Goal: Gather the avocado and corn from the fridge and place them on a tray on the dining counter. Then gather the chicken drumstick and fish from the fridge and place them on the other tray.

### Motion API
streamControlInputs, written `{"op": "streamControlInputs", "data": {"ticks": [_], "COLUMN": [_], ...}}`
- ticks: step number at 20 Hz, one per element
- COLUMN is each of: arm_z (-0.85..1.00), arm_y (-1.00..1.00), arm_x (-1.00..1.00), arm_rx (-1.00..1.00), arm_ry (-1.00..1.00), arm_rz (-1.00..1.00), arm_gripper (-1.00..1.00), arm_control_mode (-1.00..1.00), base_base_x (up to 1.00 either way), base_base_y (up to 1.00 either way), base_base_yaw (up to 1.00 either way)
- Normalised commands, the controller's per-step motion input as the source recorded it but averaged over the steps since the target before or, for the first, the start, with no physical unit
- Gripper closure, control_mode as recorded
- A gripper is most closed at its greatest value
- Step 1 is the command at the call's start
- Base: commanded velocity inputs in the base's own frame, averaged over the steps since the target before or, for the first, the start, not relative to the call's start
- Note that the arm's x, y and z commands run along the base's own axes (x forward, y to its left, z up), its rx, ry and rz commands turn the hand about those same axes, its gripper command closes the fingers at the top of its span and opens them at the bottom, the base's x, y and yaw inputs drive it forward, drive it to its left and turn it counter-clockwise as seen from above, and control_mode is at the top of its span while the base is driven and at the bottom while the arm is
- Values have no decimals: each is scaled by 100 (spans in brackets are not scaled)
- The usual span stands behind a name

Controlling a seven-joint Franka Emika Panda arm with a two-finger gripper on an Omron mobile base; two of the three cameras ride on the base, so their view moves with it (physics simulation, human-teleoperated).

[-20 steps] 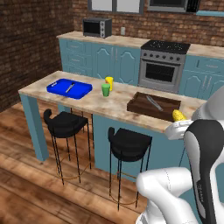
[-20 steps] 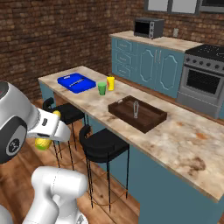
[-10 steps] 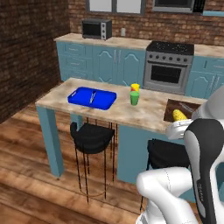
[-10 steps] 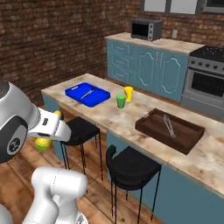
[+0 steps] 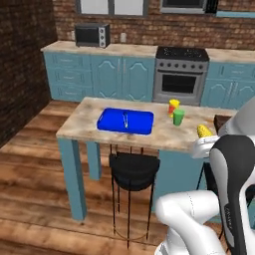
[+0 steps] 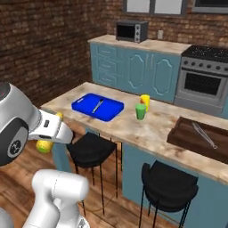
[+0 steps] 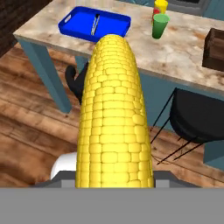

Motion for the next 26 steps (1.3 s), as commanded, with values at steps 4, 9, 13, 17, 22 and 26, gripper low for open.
{"op": "streamControlInputs", "data": {"ticks": [4, 9, 13, 17, 22, 26], "arm_z": [0, 0, 0, 0, 0, 0], "arm_y": [0, 0, 0, 0, 0, 12], "arm_x": [0, 0, 0, 0, 0, 75], "arm_rx": [0, 0, 0, 0, 0, 0], "arm_ry": [0, 0, 0, 0, 0, 2], "arm_rz": [0, 0, 0, 0, 0, -13], "arm_gripper": [100, 100, 100, 100, 100, 100], "arm_control_mode": [100, 100, 100, 100, 100, -100], "base_base_x": [5, 28, 51, 82, 96, 25], "base_base_y": [68, 76, 93, 80, 42, 4], "base_base_yaw": [-38, -40, -38, -34, -27, -5]}}
